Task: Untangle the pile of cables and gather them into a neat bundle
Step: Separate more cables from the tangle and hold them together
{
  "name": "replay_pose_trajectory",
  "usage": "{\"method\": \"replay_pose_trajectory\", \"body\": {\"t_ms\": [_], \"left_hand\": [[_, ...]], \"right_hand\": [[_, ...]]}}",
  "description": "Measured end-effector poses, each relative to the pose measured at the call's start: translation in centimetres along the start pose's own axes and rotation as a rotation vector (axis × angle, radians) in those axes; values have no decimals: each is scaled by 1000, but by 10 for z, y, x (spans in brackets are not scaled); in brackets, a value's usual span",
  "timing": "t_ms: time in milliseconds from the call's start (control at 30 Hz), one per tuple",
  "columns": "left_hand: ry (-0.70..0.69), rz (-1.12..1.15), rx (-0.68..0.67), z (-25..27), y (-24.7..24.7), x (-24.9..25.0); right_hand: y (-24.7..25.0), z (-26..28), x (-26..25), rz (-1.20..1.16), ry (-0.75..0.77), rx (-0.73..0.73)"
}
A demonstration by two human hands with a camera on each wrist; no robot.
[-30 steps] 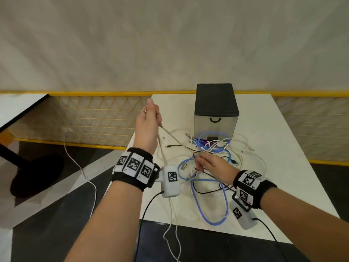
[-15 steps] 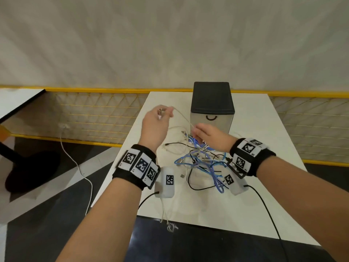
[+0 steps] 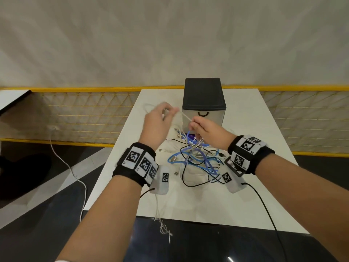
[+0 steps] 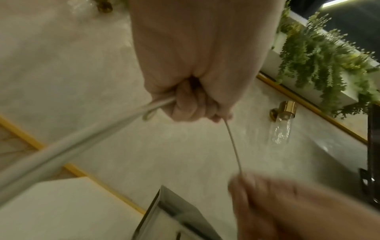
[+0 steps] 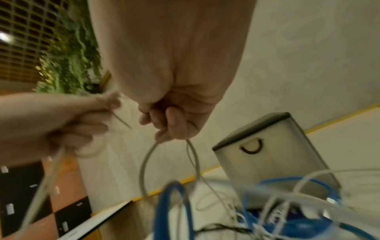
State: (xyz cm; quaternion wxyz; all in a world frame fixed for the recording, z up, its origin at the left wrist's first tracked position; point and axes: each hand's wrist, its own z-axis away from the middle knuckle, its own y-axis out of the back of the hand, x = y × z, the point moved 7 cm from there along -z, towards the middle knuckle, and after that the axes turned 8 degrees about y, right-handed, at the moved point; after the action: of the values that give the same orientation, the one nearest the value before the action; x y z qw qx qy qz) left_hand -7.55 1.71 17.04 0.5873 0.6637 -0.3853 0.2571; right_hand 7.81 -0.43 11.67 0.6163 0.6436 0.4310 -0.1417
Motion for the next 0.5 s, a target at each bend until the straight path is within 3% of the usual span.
{"method": "replay_pose_trajectory", "body": {"t_ms": [100,167,233,333,367,433,500], "left_hand": [[49,133,248,-12,34,-10],[47,90,251,-15,35,-15],[-25,25,131,-9,17,-8],[-109,-142,-234,3,-31,3],[-105,-201,-288,4,-41,1],[-89,-222,-283,4,-46,0],[-122,-214,-179,1,-40,5]], "right_hand": [[-11,17,26,-25,-126,-76],[-7,22,31,3,-132,-54],[0,20,25,70,-105,-37],[6,14,5,123,-12,-34],[8,14,-1,154,16,-27],[13,16,-7,230,55,-6],[14,19,-3,313,61,8]]}}
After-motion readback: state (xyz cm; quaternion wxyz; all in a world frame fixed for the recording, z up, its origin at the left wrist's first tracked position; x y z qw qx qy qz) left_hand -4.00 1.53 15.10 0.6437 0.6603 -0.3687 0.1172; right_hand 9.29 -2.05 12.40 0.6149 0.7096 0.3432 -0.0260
